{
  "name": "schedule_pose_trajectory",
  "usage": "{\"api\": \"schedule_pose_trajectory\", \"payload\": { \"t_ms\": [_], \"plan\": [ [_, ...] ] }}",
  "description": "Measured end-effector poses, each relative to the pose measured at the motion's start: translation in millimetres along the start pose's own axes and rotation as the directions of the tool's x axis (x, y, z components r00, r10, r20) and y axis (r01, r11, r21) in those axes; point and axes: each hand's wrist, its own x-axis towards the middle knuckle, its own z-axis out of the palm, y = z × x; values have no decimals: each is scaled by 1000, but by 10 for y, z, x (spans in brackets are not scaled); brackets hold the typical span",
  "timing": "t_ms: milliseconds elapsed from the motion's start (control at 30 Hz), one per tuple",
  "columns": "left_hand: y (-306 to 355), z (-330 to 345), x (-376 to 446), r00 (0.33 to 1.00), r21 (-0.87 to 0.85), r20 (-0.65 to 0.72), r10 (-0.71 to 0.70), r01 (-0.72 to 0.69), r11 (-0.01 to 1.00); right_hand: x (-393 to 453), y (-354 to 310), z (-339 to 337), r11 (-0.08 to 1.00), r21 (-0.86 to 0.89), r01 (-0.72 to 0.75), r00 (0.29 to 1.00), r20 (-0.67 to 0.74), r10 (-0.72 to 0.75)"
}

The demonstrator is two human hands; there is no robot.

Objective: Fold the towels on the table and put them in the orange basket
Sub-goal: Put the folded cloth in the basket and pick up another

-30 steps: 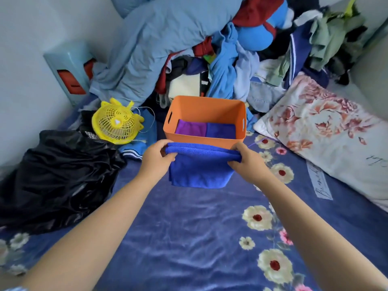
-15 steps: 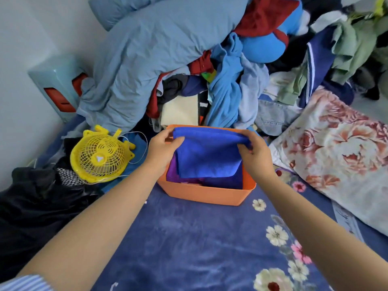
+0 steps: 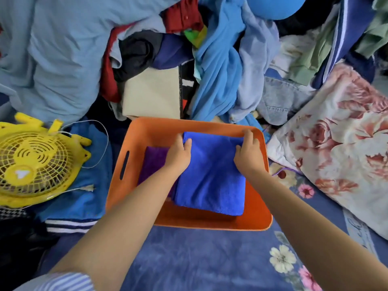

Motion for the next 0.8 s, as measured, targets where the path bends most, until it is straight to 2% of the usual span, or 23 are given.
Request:
{"api": "schedule_pose_trajectory", "payload": {
  "t_ms": [100,167,267,333,400,467,500,533,567,600,633,667,800],
  "plan": [
    [-225,335,287,987,109,47,-152,146,983,209,231,335,991,-120,-55,998,1,55],
    [-334,535,438,973,159,58,-223,211,964,327,384,542,986,-121,-111,993,-51,106],
    [-415,741,585,966,184,68,-251,235,954,447,515,710,978,-46,-202,977,-72,199],
    [-472,858,664,966,150,56,-252,242,959,531,595,813,970,-81,-229,972,-69,224],
    [-533,946,681,974,75,23,-226,224,972,543,644,900,961,-198,-195,977,-120,174],
    [-624,1005,626,989,105,-53,-141,146,984,465,707,1022,928,-363,-87,984,-176,23],
    [-680,1009,565,996,206,-86,-17,35,978,401,724,1071,919,-394,-6,987,-152,-59],
    [-758,1021,492,985,346,-70,158,-124,930,328,774,1135,896,-438,79,987,-94,-133],
    [-833,1038,447,941,471,-25,339,-288,834,279,817,1176,858,-493,146,984,-17,-178],
    [-919,1057,414,885,559,18,465,-395,729,240,872,1215,833,-525,174,984,53,-172],
    [-977,1073,400,847,613,60,528,-449,651,245,927,1236,827,-533,178,984,102,-146],
    [-1028,1095,397,834,653,88,545,-462,600,263,986,1264,831,-531,168,985,121,-122],
    [-1128,1185,426,889,650,157,430,-421,632,330,1106,1333,870,-462,170,984,131,-123]
  ]
}}
